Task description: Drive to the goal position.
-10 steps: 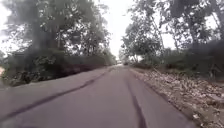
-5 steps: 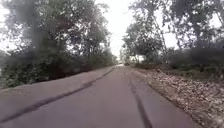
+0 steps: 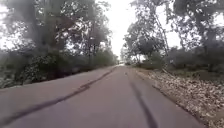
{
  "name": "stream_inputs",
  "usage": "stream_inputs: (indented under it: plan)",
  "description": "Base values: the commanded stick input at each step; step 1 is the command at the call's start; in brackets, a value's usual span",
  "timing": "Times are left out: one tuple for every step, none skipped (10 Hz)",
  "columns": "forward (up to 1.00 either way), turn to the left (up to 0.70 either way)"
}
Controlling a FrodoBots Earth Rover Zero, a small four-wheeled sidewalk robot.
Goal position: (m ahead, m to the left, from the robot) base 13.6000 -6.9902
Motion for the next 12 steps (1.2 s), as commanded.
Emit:
stream_inputs:
  plan:
    - [0.85, 0.00]
    - [0.85, 0.00]
    - [0.85, -0.04]
    - [0.85, -0.26]
    - [0.85, -0.34]
    - [0.85, -0.20]
    - [0.85, -0.03]
    - [0.85, 0.00]
    - [0.85, 0.00]
    - [0.85, 0.00]
    - [0.85, 0.00]
    - [0.85, 0.00]
